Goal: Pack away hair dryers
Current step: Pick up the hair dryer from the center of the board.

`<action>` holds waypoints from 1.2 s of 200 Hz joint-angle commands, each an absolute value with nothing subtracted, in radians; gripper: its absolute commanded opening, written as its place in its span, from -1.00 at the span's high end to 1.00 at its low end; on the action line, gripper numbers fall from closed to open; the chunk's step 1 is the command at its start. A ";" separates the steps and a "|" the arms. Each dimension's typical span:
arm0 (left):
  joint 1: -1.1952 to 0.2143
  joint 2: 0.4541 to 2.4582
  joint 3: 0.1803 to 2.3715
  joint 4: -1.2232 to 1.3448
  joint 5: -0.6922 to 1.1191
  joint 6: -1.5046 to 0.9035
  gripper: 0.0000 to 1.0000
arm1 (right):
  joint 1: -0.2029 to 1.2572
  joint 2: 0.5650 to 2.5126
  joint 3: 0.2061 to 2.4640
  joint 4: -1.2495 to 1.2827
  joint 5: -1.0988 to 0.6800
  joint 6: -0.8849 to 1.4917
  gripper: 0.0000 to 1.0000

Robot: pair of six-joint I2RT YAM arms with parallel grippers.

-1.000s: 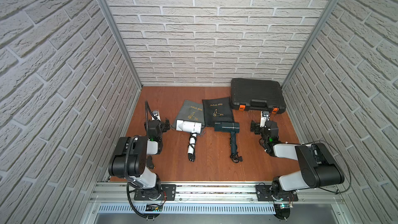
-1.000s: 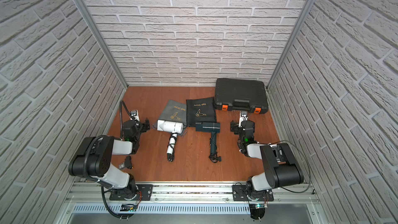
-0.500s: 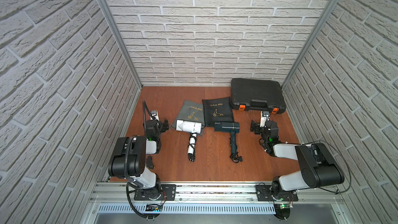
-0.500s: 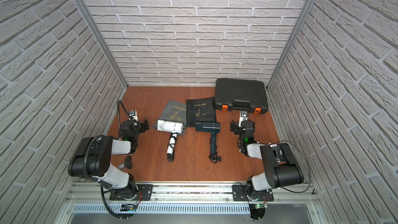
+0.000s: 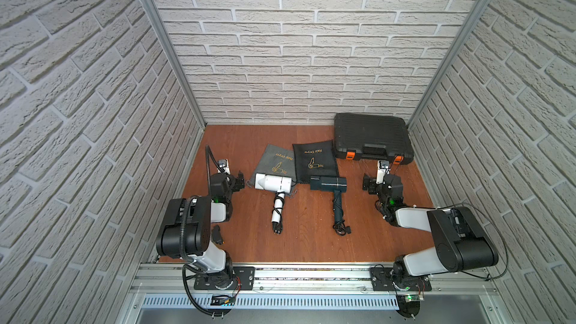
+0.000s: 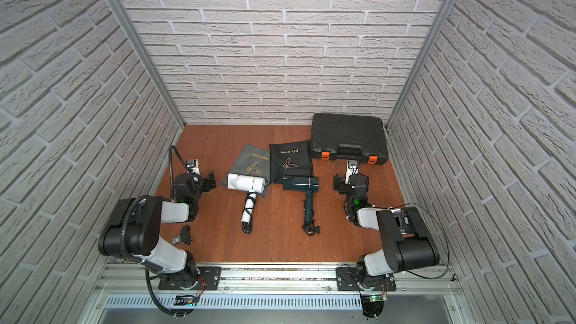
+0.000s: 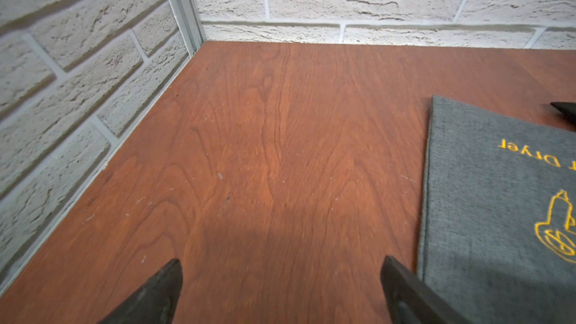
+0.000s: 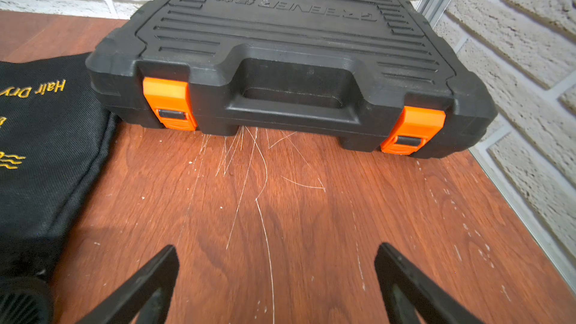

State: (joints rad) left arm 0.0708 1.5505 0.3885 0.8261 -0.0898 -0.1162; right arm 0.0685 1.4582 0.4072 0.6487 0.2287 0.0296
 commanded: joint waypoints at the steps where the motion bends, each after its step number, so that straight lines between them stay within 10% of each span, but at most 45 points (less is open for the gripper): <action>1: 0.077 1.433 0.494 0.601 -0.197 -0.165 -0.97 | 0.066 1.389 0.700 0.163 0.257 0.115 -0.93; 40: 0.029 1.234 0.635 0.311 -0.206 -0.320 -0.97 | 0.070 1.440 1.028 -0.359 -0.056 0.179 -0.39; 154: -0.449 1.274 0.764 0.094 -0.347 -0.235 -0.97 | 0.342 1.177 0.764 -0.600 -0.096 0.383 -0.53; 240: -0.573 1.279 0.724 0.112 -0.362 -0.221 -0.97 | 0.498 1.363 0.744 -0.454 -0.086 0.456 -0.65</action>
State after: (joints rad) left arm -0.5560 1.2839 0.7395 0.0887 -0.3401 -0.2352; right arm 0.4843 1.3323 0.7345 -0.5316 -0.1055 0.4282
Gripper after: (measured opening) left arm 0.983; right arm 0.825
